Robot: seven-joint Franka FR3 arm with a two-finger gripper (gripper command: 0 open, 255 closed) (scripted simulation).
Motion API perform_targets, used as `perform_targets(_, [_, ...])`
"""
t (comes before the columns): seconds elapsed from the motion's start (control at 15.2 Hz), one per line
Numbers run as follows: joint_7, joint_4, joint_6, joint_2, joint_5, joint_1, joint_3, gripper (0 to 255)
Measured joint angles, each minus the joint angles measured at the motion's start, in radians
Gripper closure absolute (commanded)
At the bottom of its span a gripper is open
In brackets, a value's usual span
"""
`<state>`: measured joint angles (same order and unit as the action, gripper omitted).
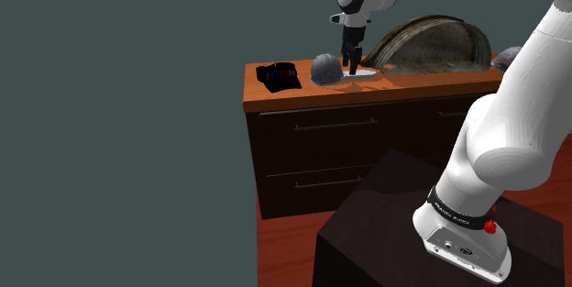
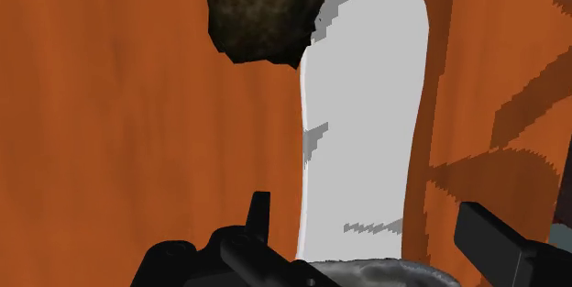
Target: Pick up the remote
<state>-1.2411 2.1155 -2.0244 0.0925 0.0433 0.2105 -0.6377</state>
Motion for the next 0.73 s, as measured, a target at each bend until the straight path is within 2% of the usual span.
perform_targets(0.26, [-0.013, 0.029, -0.045, -0.019, -0.011, -0.001, -0.006, 0])
perform_targets(0.33, [-0.014, 0.030, -0.047, -0.021, -0.012, -0.001, -0.006, 255])
perform_targets(0.73, [-0.015, 0.031, -0.050, -0.022, -0.013, -0.001, -0.006, 255])
